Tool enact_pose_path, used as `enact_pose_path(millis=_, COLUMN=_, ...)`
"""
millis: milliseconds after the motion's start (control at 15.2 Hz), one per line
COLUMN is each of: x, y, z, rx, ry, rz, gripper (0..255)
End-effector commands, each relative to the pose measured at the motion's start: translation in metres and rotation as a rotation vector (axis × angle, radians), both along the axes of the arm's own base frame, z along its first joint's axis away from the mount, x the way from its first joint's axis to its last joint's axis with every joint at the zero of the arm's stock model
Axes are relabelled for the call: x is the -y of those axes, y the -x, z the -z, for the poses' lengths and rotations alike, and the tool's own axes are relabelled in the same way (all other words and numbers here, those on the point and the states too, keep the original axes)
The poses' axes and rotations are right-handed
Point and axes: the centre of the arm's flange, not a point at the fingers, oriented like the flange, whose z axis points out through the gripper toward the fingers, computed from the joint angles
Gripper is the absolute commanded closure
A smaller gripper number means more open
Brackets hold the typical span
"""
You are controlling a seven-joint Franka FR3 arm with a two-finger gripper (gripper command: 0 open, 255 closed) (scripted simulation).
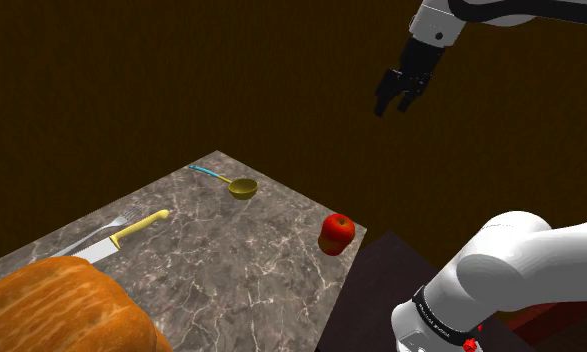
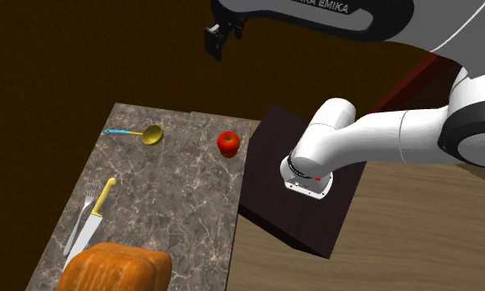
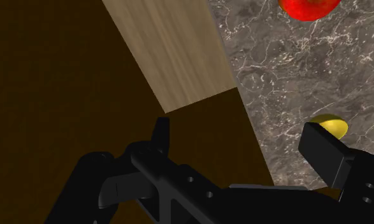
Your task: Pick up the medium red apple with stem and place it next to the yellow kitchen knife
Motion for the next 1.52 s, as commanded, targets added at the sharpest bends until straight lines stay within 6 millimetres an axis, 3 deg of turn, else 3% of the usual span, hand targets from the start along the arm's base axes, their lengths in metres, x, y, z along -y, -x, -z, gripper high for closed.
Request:
enact_pose_path(millis=0, x=0.0, y=0.0, z=0.0, rx=0.0, ry=0.0, rz=0.0, gripper=0)
enact_pose_path(millis=594, x=-0.047, y=0.008, z=0.1, rx=-0.028, ry=-0.086, rz=-0.191, gripper=0)
enact_pose_path(millis=1188, x=-0.099, y=0.028, z=0.195, rx=-0.055, ry=-0.171, rz=-0.383, gripper=0)
enact_pose_path(millis=1452, x=-0.116, y=0.036, z=0.225, rx=-0.063, ry=-0.195, rz=-0.436, gripper=0)
